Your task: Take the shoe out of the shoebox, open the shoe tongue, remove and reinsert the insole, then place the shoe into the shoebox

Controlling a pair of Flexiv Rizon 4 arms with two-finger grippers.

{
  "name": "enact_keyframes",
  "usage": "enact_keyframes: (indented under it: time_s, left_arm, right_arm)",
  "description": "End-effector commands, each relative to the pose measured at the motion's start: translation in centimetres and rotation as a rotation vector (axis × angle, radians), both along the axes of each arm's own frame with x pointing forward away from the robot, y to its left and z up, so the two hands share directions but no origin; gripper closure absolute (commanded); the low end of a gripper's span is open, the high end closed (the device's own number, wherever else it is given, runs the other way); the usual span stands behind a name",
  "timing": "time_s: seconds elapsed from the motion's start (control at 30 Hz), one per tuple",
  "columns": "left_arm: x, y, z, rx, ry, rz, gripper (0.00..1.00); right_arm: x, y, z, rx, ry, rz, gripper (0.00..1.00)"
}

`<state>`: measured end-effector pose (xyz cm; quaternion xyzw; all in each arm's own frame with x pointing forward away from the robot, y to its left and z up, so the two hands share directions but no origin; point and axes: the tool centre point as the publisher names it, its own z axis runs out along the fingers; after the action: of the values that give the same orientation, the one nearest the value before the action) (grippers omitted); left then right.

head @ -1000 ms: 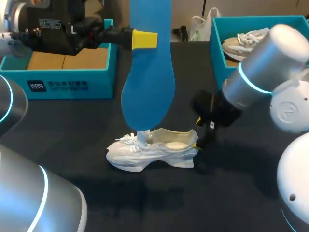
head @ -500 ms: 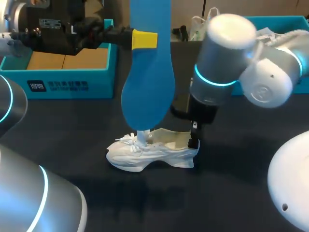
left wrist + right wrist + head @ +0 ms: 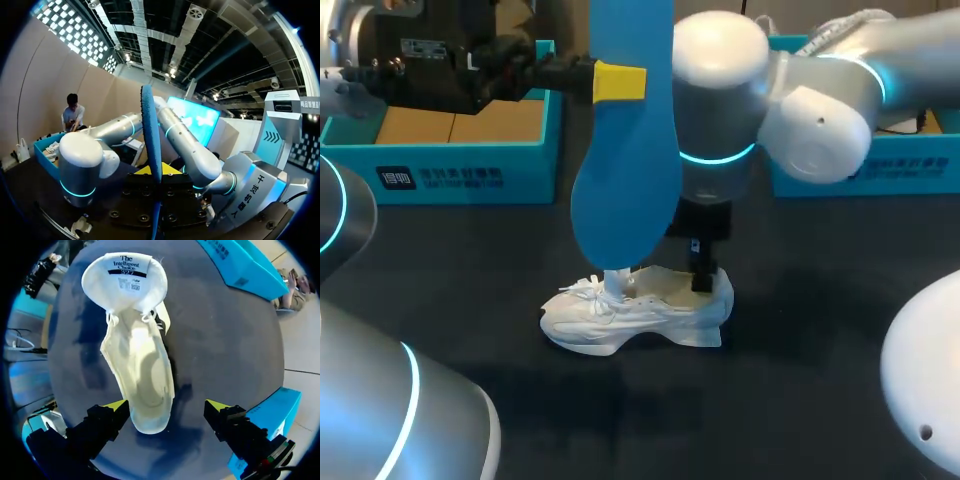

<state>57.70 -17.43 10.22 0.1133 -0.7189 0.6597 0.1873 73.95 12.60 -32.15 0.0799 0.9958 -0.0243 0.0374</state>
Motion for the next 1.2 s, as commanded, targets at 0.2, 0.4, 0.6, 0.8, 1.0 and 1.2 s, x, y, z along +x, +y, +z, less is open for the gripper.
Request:
enact_keyframes:
  time_s: [0.2, 0.4, 0.6, 0.8, 1.0, 1.2]
  left_arm:
    - [0.0, -0.1, 0.0, 0.002, 0.000, 0.000, 1.00]
    - [0.0, -0.1, 0.0, 0.002, 0.000, 0.000, 1.00]
    - [0.0, -0.1, 0.0, 0.002, 0.000, 0.000, 1.00]
    - [0.0, -0.1, 0.0, 0.002, 0.000, 0.000, 1.00]
    - [0.0, -0.1, 0.0, 0.002, 0.000, 0.000, 1.00]
    - [0.0, -0.1, 0.0, 0.002, 0.000, 0.000, 1.00]
  right_arm:
    - [3.0, 1.5, -3.8, -0.021, 0.041, 0.050, 0.00]
    - [3.2, 1.6, -5.4, 0.010, 0.055, 0.052, 0.00]
    - [3.4, 1.5, -6.5, 0.024, 0.075, 0.051, 0.00]
    - [3.4, 1.8, -7.1, 0.027, 0.102, 0.062, 1.00]
    - [3.2, 1.7, -6.9, 0.020, 0.113, 0.063, 1.00]
    - [2.9, 1.8, -6.6, 0.017, 0.129, 0.061, 1.00]
